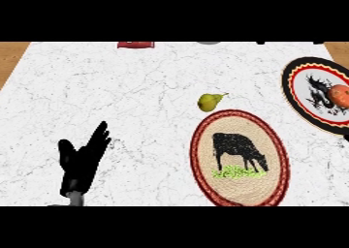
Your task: Pick the squash from the placemat and place it in the plate
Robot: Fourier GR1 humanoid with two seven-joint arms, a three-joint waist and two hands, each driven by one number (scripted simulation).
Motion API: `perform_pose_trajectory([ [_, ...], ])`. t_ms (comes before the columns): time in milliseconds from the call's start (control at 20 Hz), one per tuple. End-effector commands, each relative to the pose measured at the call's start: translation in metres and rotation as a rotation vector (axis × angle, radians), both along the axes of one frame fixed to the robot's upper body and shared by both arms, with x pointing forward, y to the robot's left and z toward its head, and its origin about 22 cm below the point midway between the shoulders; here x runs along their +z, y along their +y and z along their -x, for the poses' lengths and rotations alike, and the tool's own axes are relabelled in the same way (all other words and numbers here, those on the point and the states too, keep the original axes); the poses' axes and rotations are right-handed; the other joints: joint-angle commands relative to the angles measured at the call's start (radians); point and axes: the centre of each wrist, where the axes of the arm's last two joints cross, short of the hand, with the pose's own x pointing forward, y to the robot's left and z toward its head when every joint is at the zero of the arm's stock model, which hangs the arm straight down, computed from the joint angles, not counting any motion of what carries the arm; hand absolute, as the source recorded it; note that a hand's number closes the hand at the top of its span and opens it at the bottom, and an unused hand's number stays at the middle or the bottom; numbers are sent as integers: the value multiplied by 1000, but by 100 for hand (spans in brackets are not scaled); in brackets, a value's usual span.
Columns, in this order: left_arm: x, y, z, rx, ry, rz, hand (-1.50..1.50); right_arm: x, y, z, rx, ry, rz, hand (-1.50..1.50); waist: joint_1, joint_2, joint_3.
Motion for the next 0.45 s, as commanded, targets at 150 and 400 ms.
perform_pose_trajectory([
  [150, 9, 22, 1, 1, 13, -2, 0, -14, 39, 40, 24, 65, 9, -150, -1, 1, -1],
  [400, 4, -4, 0, 20, 16, 10, 0, 4, 58, 57, 19, 52, 5, -150, 0, 2, -1],
])
